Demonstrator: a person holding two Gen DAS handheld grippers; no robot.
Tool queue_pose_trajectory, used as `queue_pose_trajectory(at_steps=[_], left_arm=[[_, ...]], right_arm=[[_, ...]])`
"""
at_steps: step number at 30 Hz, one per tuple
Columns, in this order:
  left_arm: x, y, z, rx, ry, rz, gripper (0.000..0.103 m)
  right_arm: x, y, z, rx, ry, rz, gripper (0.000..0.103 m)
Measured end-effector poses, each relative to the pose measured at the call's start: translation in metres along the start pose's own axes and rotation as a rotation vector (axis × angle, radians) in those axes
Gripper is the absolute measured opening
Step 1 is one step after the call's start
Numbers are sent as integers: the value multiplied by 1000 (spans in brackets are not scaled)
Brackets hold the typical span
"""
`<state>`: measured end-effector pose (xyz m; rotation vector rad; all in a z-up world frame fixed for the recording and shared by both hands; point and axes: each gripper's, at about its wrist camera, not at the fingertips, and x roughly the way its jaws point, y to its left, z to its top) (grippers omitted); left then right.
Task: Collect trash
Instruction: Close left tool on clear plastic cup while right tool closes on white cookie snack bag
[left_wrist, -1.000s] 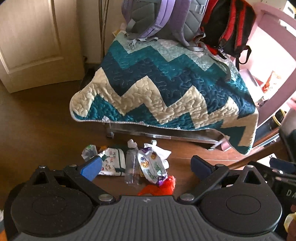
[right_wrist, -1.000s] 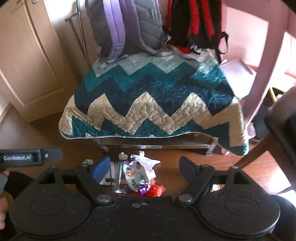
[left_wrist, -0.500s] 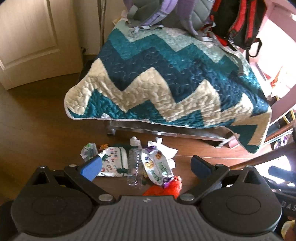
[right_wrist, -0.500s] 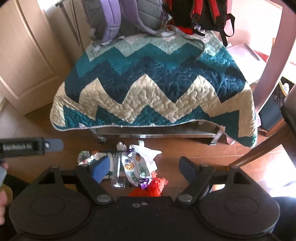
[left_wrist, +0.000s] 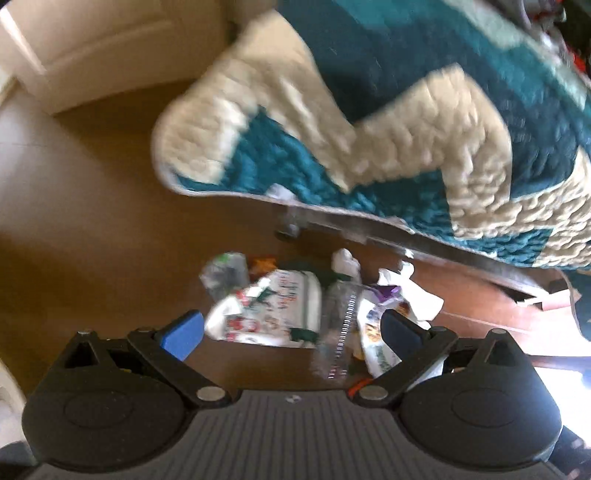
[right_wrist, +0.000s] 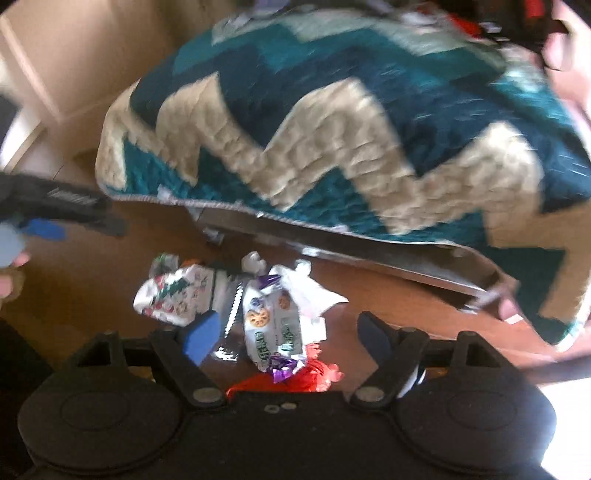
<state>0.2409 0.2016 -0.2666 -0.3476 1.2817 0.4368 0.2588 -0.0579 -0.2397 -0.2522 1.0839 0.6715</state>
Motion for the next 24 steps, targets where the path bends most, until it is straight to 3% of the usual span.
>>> queue_pose_trajectory(at_steps=[4, 8, 13, 16, 21, 24], left_arm=[[50, -34, 6, 187, -13, 18, 103], [119, -47, 2, 265, 109, 37, 103], [189, -50, -15, 283, 290, 65, 103], [217, -56, -19, 327, 317, 88, 103], [261, -48, -26, 313, 391, 111, 103], [276, -47, -29, 300, 393, 83, 103]], right_arm=[[54, 6, 0, -90, 79, 58, 81], [110, 10, -10, -126, 164, 70, 81], [166, 30, -32, -219, 240, 69, 81], [192, 47, -46, -318, 256, 53, 81], [228, 69, -66, -464, 274, 24, 81], [243, 81, -76, -555, 264, -17, 80]])
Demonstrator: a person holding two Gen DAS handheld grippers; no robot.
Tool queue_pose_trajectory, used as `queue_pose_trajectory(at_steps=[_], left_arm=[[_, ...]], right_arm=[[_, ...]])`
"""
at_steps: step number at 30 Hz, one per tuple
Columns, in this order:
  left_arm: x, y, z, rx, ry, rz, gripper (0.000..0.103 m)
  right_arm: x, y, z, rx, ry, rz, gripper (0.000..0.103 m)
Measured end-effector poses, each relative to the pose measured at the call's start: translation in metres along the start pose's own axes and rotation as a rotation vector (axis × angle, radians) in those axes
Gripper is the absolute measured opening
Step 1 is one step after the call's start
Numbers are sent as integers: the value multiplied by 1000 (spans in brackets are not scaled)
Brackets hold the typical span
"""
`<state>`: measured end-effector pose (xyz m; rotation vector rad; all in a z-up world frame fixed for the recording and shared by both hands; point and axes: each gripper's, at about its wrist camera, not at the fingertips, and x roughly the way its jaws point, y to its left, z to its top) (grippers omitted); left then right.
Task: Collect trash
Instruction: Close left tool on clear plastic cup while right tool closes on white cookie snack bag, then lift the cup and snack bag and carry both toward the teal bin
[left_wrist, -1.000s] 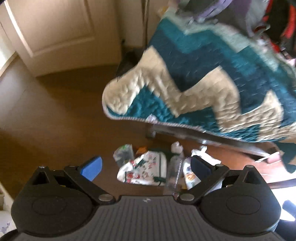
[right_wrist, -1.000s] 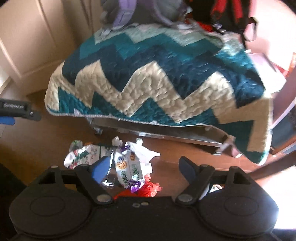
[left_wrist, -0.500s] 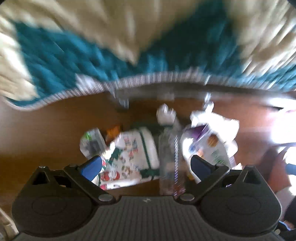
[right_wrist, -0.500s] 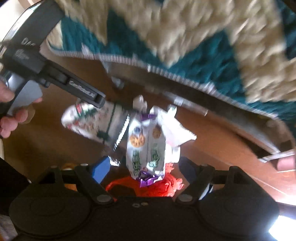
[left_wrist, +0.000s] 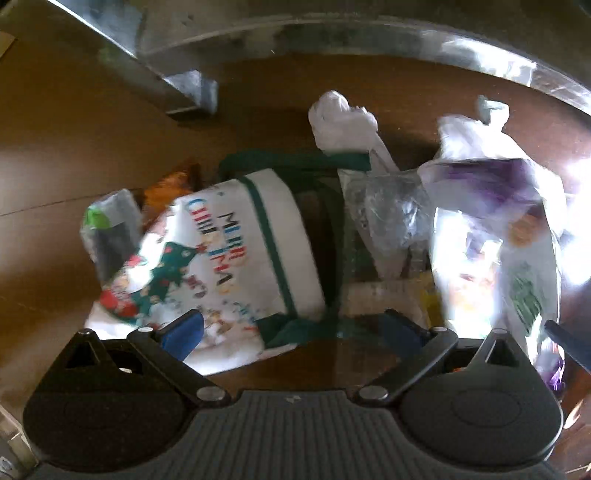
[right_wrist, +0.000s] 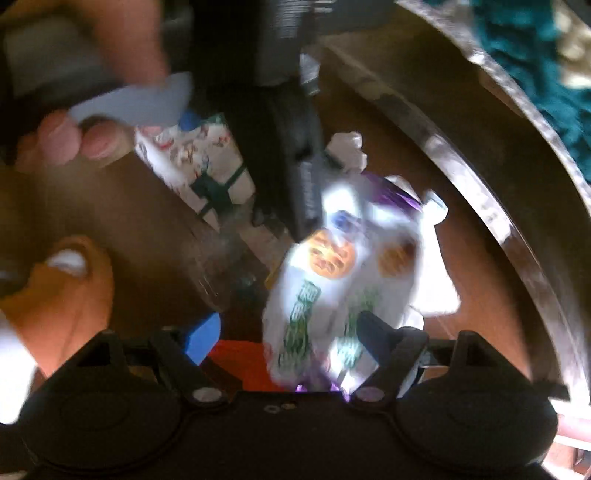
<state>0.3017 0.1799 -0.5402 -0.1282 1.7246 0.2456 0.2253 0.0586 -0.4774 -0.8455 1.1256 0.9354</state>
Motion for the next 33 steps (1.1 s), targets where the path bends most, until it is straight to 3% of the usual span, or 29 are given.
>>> queue_pose_trajectory(at_steps=[5, 11, 17, 19, 23, 24, 26, 27, 29, 33], left_arm=[[6, -9, 2, 15, -43, -61, 103], [8, -20, 4, 9, -72, -133, 102], [20, -30, 6, -21, -39, -118, 75], [24, -31, 6, -30, -30, -127, 61], [24, -26, 6, -45, -19, -139, 49], [24, -24, 6, -54, -15, -149, 48], [27, -21, 7, -62, -11, -151, 47], [27, -20, 6, -62, -11, -149, 45], [30, -13, 4, -59, -10, -150, 45], [23, -18, 2, -63, -18, -147, 45]], right_arm=[[18, 3, 2, -28, 19, -34, 79], [30, -7, 1, 59, 47, -50, 78], [34, -19, 1, 136, 48, -68, 76], [34, -22, 1, 157, 47, -65, 76], [28, -29, 3, 193, 31, -70, 72], [26, -30, 2, 197, 27, -69, 70], [25, -31, 3, 205, 42, -85, 8], [26, -32, 3, 219, 58, -99, 11], [24, -40, 3, 262, 61, -71, 8], [10, -47, -1, 231, 47, -118, 5]])
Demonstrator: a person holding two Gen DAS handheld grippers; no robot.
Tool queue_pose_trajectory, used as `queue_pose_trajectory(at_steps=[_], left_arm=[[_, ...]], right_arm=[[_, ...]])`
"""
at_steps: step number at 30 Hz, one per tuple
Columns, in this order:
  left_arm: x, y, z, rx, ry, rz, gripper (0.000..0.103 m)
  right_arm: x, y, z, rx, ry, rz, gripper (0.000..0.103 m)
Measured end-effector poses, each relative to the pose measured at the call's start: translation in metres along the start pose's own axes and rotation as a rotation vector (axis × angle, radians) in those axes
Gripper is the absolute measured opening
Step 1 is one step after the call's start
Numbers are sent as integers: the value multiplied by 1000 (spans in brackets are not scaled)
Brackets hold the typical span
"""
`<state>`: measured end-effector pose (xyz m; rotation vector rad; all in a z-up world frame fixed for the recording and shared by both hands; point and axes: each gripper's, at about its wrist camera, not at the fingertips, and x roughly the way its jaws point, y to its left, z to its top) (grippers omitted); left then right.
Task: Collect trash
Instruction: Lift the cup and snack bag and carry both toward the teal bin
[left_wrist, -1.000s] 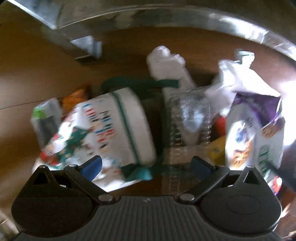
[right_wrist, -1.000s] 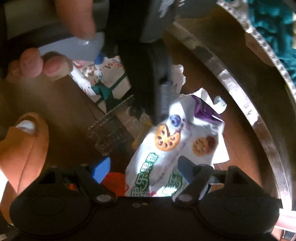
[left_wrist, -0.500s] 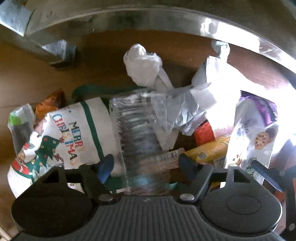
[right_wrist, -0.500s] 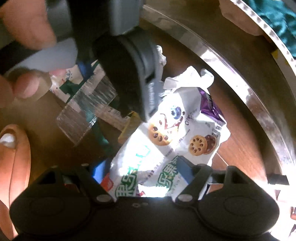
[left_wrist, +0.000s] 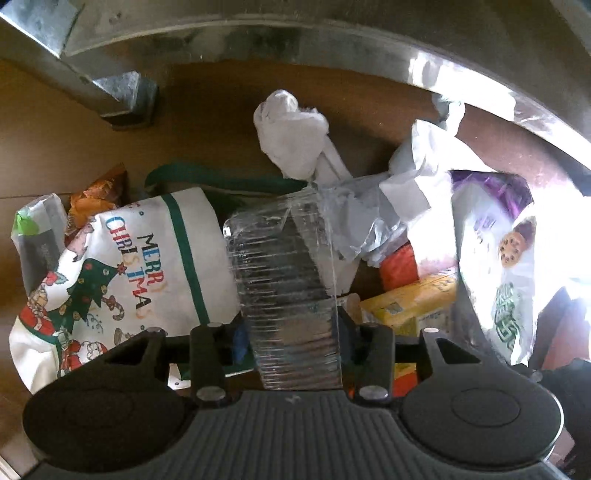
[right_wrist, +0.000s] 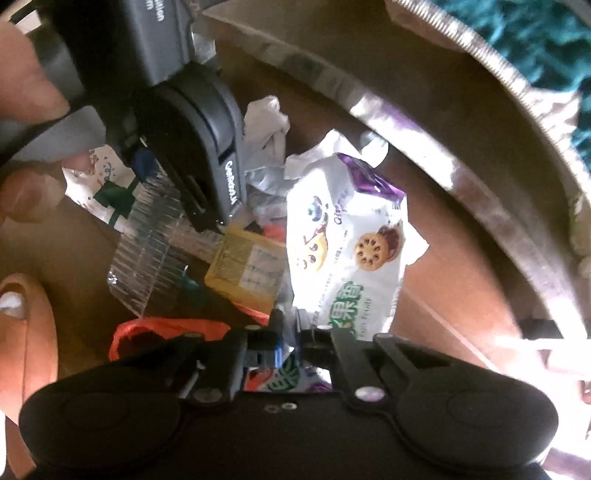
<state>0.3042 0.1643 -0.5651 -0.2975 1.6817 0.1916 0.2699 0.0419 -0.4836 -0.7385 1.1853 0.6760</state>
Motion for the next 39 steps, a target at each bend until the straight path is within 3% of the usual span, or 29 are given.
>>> queue_pose_trajectory(at_steps=[5, 14, 20, 26, 32, 39], left_arm=[[-25, -3, -6, 8, 1, 27, 45], [-108, -20, -32, 11, -66, 21, 45], [-196, -40, -66, 37, -140, -16, 45], [-284, -50, -109, 81, -284, -102, 45], [-378, -69, -147, 118, -488, -155, 45], [-480, -120, -191, 215, -693, -239, 45]], right_arm=[[-32, -7, 2, 10, -13, -6, 0], [-126, -39, -5, 145, -109, 15, 0], [-204, -49, -26, 208, -196, 33, 0], [-290, -61, -59, 234, -320, 15, 0], [-381, -67, -86, 242, -488, -46, 0], [-486, -84, -127, 217, -660, -161, 0]])
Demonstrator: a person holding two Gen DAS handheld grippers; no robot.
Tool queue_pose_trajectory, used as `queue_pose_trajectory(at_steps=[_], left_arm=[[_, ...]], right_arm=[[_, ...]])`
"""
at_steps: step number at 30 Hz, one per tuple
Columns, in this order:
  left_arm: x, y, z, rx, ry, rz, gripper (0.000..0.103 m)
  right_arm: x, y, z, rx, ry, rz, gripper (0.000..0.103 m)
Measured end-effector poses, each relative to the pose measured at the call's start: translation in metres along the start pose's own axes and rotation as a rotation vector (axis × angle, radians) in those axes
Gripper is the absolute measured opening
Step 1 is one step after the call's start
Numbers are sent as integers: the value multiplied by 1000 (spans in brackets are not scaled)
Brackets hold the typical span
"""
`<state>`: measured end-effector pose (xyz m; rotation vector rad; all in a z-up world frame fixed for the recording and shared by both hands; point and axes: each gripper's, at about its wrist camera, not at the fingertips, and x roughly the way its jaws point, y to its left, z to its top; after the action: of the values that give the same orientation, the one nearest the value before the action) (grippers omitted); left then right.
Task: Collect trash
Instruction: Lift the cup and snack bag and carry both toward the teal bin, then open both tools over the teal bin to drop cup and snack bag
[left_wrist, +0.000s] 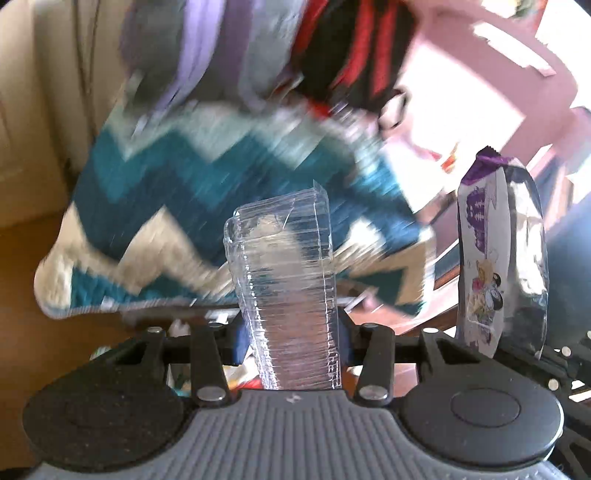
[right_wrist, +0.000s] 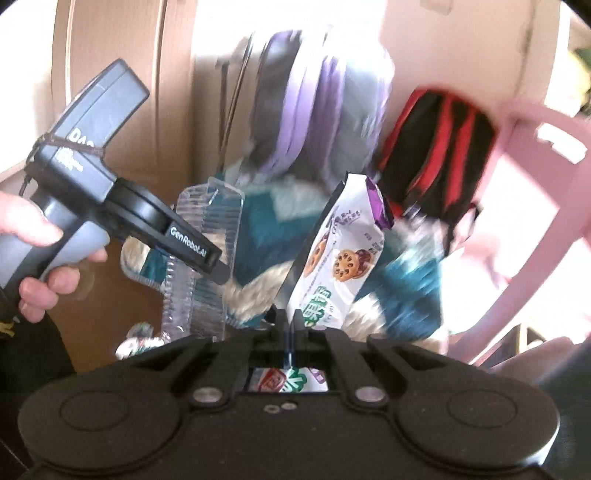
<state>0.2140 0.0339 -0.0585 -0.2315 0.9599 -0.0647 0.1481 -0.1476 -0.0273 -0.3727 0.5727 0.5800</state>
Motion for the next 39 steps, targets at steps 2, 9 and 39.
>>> queue_pose_trajectory(at_steps=[2, 9, 39], left_arm=[[-20, -25, 9, 35, -43, -27, 45], [-75, -113, 46, 158, -159, -110, 45], [-36, -472, 122, 606, -235, -235, 45]], right_arm=[[-25, -15, 8, 3, -48, -32, 0], [-103, -72, 33, 48, -175, -156, 0], [-186, -307, -27, 368, -127, -523, 0]])
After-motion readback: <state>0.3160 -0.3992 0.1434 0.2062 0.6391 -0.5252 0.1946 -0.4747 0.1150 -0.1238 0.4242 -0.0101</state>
